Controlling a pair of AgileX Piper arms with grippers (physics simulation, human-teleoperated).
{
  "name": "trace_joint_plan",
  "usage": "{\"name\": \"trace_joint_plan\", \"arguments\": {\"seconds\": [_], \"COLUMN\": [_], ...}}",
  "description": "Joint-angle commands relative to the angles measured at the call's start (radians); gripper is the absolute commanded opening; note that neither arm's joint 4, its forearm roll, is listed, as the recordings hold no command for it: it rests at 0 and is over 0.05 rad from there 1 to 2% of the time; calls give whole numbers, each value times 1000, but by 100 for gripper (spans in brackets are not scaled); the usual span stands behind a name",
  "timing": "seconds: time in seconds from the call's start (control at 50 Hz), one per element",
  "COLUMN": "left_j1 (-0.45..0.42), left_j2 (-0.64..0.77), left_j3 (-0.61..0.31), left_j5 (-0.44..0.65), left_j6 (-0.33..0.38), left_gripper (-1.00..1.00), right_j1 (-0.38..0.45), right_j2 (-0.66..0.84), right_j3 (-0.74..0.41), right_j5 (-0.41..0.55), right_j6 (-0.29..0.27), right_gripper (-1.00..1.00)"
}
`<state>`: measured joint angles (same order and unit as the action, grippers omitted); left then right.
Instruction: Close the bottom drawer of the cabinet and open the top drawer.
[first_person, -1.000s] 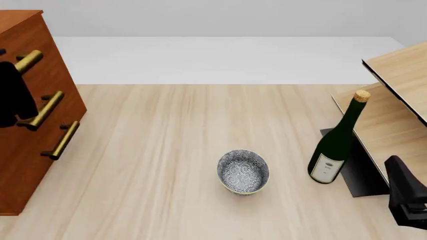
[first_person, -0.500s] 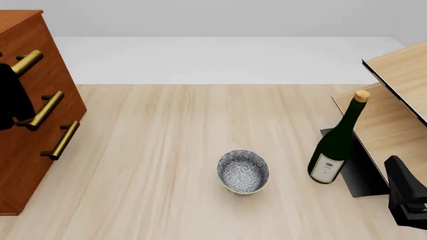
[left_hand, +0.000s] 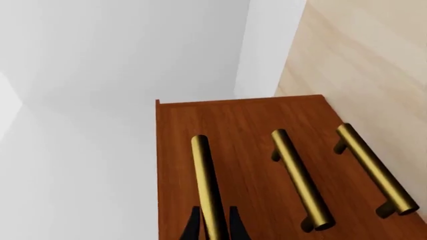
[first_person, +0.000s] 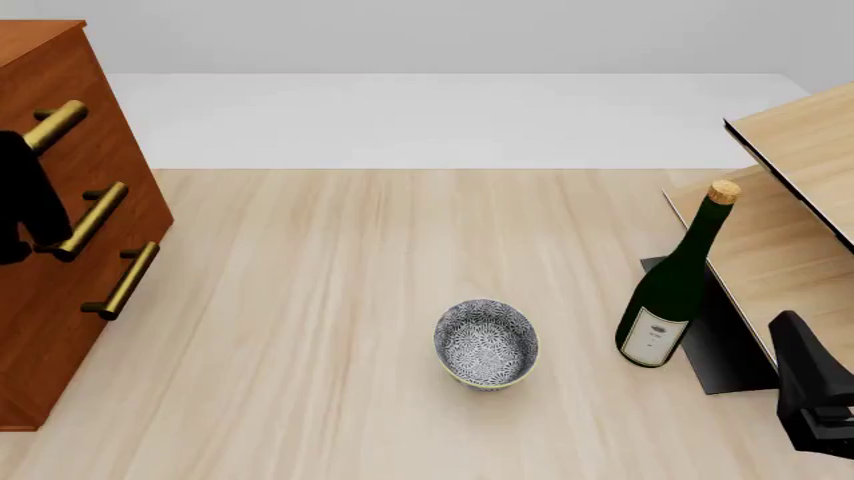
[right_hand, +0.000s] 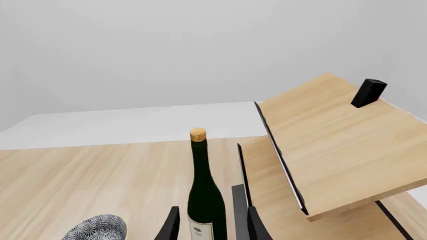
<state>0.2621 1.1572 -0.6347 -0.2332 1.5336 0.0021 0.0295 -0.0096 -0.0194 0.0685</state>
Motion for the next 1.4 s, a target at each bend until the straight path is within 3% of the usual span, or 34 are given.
{"name": "trace_joint_plan", "arguments": {"seconds": [0.02,1.4], "left_j1": [-11,-207], "left_j2": [-2,14], "left_j3": [5,38], "left_j5": [-12,-82], "left_j6": [13,68], "left_gripper": [-100,-100], "right_j1": [-2,-8], "right_j2": [-2,-12], "right_j3": [0,-8], "right_j5": [2,19], "right_j6": [1,14], "right_gripper": [100,100]}}
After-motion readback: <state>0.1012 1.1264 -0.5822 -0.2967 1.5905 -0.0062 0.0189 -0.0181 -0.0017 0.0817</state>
